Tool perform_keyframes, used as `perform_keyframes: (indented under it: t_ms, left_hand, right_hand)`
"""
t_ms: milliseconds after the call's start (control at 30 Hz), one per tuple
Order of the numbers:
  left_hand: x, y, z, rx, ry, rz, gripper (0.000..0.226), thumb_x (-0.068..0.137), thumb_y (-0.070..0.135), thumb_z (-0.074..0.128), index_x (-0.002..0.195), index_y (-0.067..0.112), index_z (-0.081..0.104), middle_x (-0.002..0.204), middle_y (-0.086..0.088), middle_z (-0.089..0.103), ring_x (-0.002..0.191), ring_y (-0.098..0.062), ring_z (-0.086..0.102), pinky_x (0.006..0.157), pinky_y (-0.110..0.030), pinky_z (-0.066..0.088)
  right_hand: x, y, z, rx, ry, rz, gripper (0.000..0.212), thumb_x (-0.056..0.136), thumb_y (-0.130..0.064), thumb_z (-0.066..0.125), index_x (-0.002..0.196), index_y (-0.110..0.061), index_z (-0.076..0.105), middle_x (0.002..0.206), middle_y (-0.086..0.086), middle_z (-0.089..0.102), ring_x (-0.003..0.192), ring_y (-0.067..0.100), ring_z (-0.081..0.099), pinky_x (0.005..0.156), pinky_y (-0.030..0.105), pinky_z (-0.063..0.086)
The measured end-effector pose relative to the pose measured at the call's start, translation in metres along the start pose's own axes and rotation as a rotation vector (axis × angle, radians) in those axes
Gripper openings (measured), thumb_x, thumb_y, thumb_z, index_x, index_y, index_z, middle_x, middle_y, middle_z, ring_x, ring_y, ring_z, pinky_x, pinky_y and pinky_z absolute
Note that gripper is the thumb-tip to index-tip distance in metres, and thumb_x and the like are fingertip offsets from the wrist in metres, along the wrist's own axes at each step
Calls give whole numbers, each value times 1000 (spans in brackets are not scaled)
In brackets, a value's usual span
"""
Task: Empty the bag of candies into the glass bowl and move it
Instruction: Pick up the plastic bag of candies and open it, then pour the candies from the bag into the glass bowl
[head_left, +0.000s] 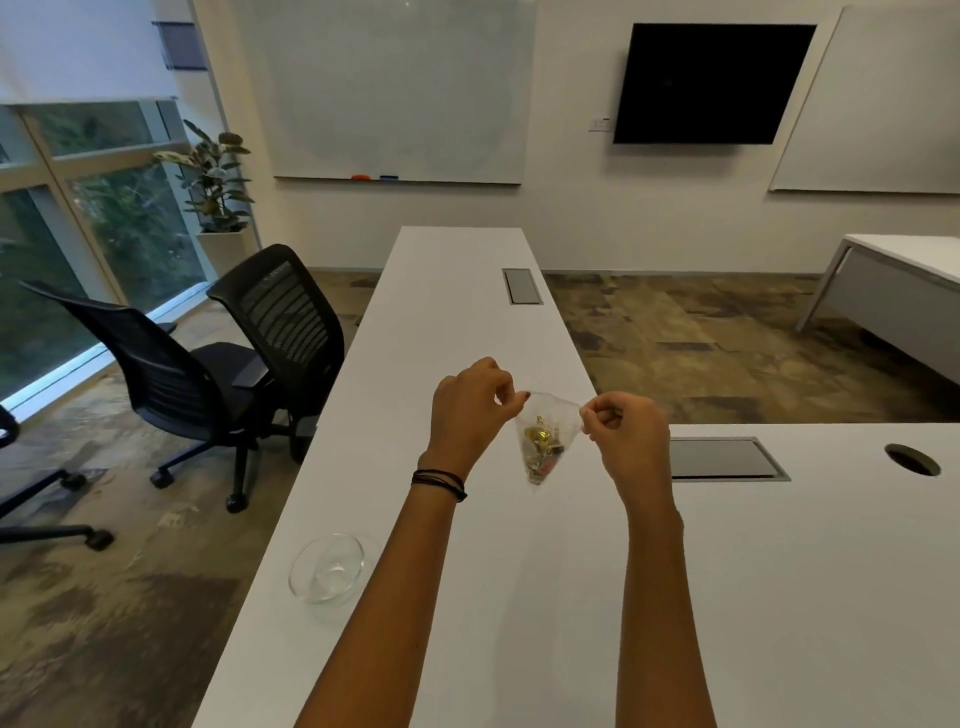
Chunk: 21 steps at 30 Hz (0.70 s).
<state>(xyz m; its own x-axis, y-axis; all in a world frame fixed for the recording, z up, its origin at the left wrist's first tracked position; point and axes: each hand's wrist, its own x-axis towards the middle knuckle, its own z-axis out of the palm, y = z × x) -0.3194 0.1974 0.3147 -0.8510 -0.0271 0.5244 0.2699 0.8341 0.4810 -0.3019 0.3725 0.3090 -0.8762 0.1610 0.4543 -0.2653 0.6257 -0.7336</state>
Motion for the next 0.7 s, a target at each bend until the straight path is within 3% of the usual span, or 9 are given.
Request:
perform_keyframes:
  t_ms: [67,133,267,400,533,700]
  left_hand:
    - [-2,0,2,22,-8,-14,26,84,33,65,66,14,60,79,2,61,62,-13,51,62,-23,33]
    - [-5,0,5,-69,-17,-48,21,85,27,63,70,13,60,82,1,64,71,-13,59,63,-22,37]
    - [-10,0,6,-322,-64,-160,23,86,24,62,64,21,54,84,2,72,73,-10,63,64,-22,47]
    - [-11,-10,9,-407,-81,-199,28,86,25,62,67,5,60,81,-4,75,73,-15,70,74,-35,56]
    - [-12,-23,13,-569,-145,-252,30,87,22,62,67,1,59,82,-6,76,71,-4,71,60,-17,55]
    - [-14,-40,19,-704,-205,-337,31,88,19,61,69,-5,57,86,-10,76,73,-5,72,56,-14,56]
  right_hand:
    - [2,0,4,-36,2,-9,11,84,-8,65,84,1,72,77,13,71,67,23,65,65,33,57]
    - [2,1,10,25,27,-5,10,84,-8,66,83,1,71,74,12,71,62,16,65,62,31,58]
    - [-2,14,24,432,37,164,11,86,-12,65,91,-3,70,68,6,70,45,3,62,49,16,55]
    - [-13,35,53,842,15,476,20,91,-12,57,107,-1,64,82,6,69,71,14,67,59,19,58]
    - [-32,47,91,1116,-89,729,23,95,-10,49,115,-2,56,103,16,63,100,29,60,82,34,55]
    - [-55,42,133,1522,-296,891,30,98,-25,39,121,-13,54,113,12,61,100,26,61,82,41,57]
